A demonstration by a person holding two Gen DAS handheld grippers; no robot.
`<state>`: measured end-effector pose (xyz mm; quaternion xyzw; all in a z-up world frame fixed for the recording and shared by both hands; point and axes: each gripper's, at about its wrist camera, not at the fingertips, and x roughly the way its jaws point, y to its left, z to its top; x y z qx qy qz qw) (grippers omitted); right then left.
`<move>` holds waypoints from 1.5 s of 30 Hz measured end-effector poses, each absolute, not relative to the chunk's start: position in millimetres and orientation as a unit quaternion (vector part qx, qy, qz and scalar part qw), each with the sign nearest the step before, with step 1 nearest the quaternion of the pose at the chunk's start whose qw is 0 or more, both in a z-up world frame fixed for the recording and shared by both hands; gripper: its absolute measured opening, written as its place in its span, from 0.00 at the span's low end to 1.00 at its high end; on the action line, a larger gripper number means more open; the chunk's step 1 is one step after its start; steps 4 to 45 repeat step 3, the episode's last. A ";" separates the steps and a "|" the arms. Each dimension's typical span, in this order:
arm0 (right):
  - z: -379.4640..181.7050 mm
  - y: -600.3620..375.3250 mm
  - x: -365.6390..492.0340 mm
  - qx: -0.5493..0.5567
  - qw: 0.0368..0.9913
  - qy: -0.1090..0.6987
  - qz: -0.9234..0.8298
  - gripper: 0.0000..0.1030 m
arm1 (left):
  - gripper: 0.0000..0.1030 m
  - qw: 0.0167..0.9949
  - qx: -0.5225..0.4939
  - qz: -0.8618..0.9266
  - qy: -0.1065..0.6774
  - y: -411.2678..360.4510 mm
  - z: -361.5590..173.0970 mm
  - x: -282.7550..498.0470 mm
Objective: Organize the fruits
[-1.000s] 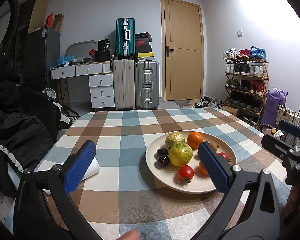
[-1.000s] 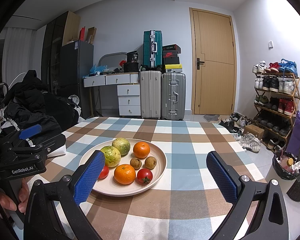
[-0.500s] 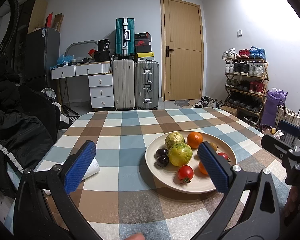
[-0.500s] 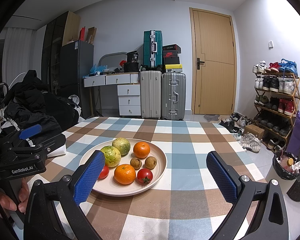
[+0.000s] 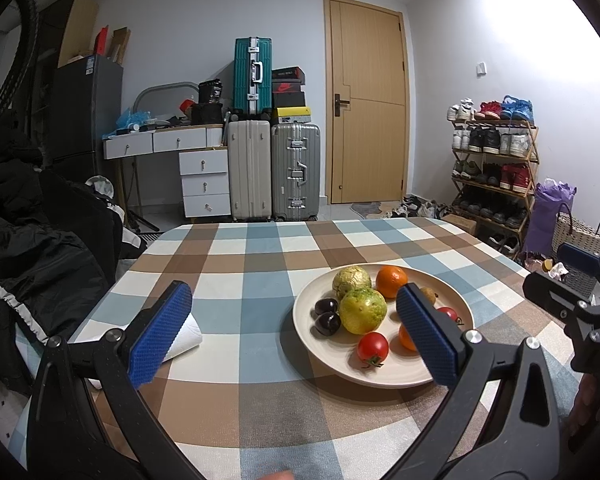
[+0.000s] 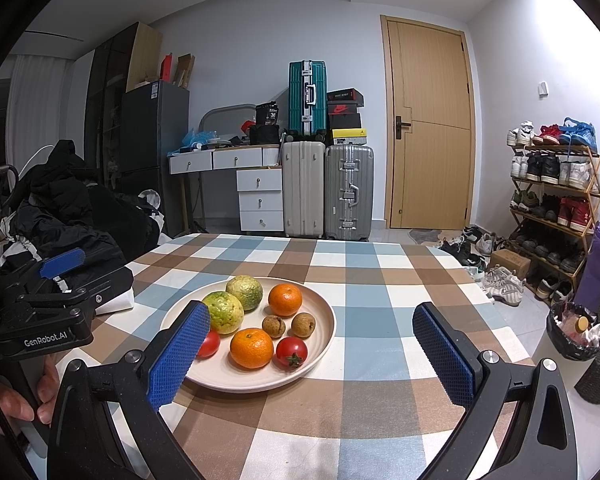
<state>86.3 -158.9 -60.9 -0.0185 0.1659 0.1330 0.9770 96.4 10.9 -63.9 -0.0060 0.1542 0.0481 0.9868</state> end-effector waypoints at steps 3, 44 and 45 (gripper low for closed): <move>-60.9 -158.6 86.3 -0.019 0.977 0.166 0.133 1.00 | 0.99 0.987 -0.006 0.049 0.154 10.7 -61.6 92.1; -60.9 -158.6 86.3 -0.019 0.977 0.166 0.133 1.00 | 0.99 0.987 -0.006 0.049 0.154 10.7 -61.6 92.1; -60.9 -158.6 86.3 -0.019 0.977 0.166 0.133 1.00 | 0.99 0.987 -0.006 0.049 0.154 10.7 -61.6 92.1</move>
